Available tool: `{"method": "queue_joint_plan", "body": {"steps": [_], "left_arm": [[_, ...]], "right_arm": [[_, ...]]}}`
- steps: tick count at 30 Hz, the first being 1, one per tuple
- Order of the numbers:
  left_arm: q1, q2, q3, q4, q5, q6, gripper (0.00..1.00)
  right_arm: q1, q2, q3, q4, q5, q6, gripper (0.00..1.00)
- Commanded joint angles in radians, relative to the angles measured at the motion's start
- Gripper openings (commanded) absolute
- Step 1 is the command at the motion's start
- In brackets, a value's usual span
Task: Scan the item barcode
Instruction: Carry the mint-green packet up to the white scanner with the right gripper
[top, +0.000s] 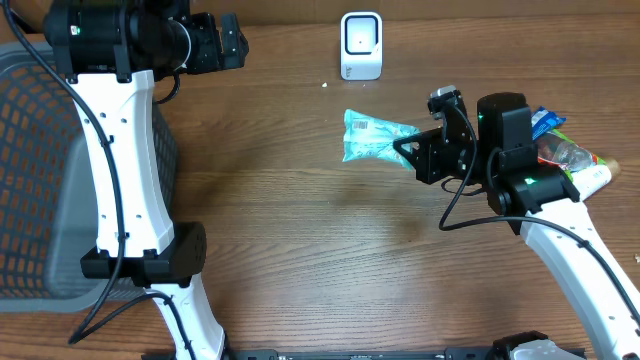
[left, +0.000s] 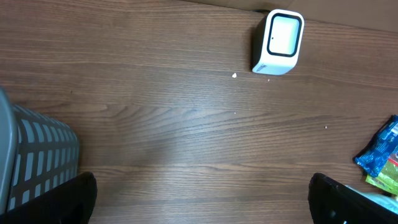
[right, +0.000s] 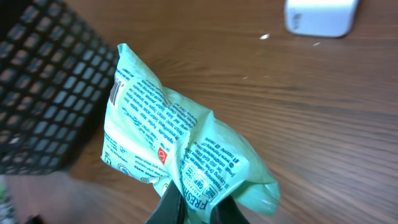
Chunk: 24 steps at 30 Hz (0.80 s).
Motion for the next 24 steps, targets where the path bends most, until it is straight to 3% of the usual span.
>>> {"method": "queue_joint_plan", "body": {"steps": [1,10,15,19,24], "left_arm": [[-0.007,-0.018,0.000,0.001,0.008,0.011,1.00],[-0.007,-0.018,0.000,0.001,0.008,0.011,1.00],[-0.007,-0.018,0.000,0.001,0.008,0.011,1.00],[-0.007,-0.018,0.000,0.001,0.008,0.011,1.00],[-0.007,-0.018,0.000,0.001,0.008,0.011,1.00]], "right_arm": [[0.013,-0.019,0.035,0.014,0.140,-0.014,0.04],[0.108,-0.013,0.035,0.208,0.446,-0.037,0.04],[0.180,0.024,0.034,0.347,0.751,-0.232,0.04],[0.233,0.088,0.034,0.566,1.004,-0.396,0.04],[0.240,0.221,0.034,0.866,1.040,-0.677,0.04]]}}
